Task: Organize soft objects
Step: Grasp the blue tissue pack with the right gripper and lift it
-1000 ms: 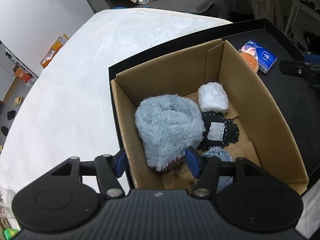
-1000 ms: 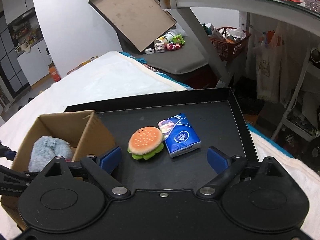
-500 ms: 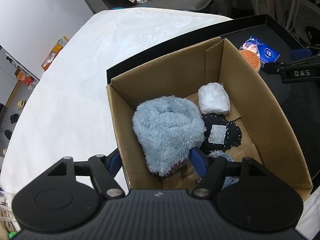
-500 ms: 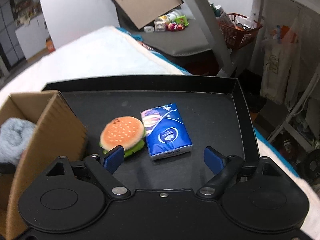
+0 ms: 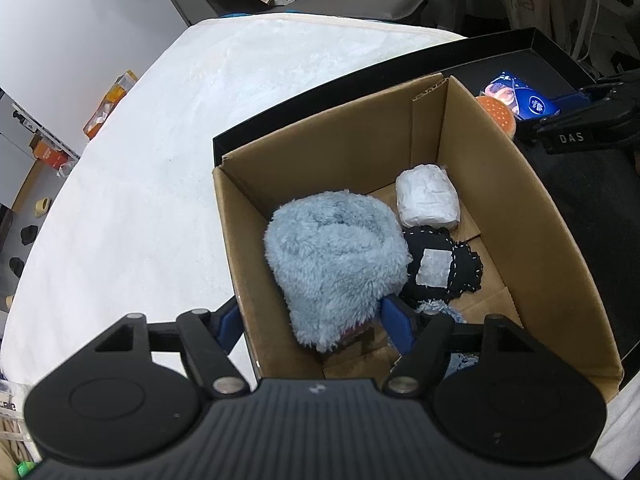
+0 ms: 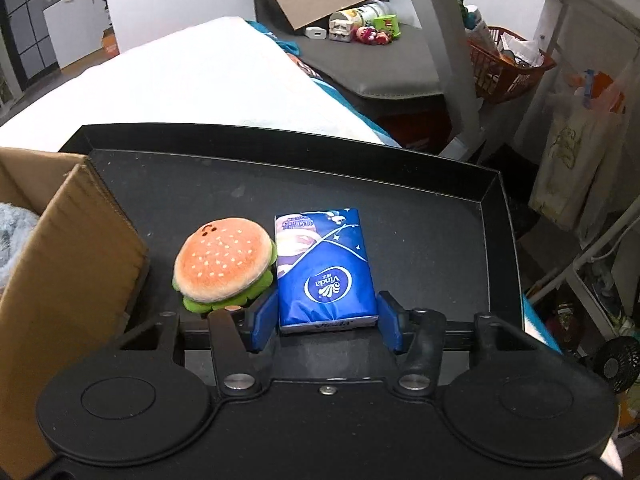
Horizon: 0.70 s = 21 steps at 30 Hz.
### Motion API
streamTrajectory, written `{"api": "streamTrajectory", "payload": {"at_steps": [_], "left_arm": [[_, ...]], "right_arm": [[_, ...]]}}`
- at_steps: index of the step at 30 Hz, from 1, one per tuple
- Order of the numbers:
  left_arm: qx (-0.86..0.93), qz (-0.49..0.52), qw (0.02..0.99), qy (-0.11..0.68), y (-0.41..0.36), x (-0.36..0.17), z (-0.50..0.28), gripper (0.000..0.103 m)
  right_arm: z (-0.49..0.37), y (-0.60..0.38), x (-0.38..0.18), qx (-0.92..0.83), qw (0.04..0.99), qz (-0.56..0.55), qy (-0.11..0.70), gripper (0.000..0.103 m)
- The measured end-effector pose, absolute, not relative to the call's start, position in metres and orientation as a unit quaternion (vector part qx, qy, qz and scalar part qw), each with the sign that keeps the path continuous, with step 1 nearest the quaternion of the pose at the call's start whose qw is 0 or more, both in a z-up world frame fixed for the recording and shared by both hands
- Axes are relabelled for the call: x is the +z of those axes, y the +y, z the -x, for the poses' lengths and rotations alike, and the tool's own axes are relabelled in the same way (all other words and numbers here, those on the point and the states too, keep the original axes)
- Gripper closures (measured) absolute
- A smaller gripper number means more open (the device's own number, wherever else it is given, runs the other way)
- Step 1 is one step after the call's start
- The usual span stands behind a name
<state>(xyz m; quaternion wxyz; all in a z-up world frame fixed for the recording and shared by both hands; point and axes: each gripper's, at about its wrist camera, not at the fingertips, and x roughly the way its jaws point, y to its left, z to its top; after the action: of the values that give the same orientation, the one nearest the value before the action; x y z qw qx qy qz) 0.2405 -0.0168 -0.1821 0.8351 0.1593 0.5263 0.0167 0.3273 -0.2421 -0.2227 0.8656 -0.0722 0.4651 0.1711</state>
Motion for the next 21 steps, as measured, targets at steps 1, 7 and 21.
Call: {"api": "streamTrajectory", "payload": {"at_steps": [1,7,21], "left_arm": [[0.017,-0.158,0.835,0.527,-0.016,-0.182,-0.241,0.033],[0.016,-0.151,0.836,0.527,-0.016,-0.18,-0.239,0.033],[-0.001,-0.133,0.845,0.518,-0.011,-0.167,-0.219,0.033]], "right_arm": [[-0.325,-0.242,-0.221,0.172,0.865,0.073,0.465,0.052],[-0.311,-0.254,-0.21,0.161,0.866,0.059,0.47,0.052],[-0.285,-0.263,-0.158,0.151,0.884,0.022,0.442,0.052]]}}
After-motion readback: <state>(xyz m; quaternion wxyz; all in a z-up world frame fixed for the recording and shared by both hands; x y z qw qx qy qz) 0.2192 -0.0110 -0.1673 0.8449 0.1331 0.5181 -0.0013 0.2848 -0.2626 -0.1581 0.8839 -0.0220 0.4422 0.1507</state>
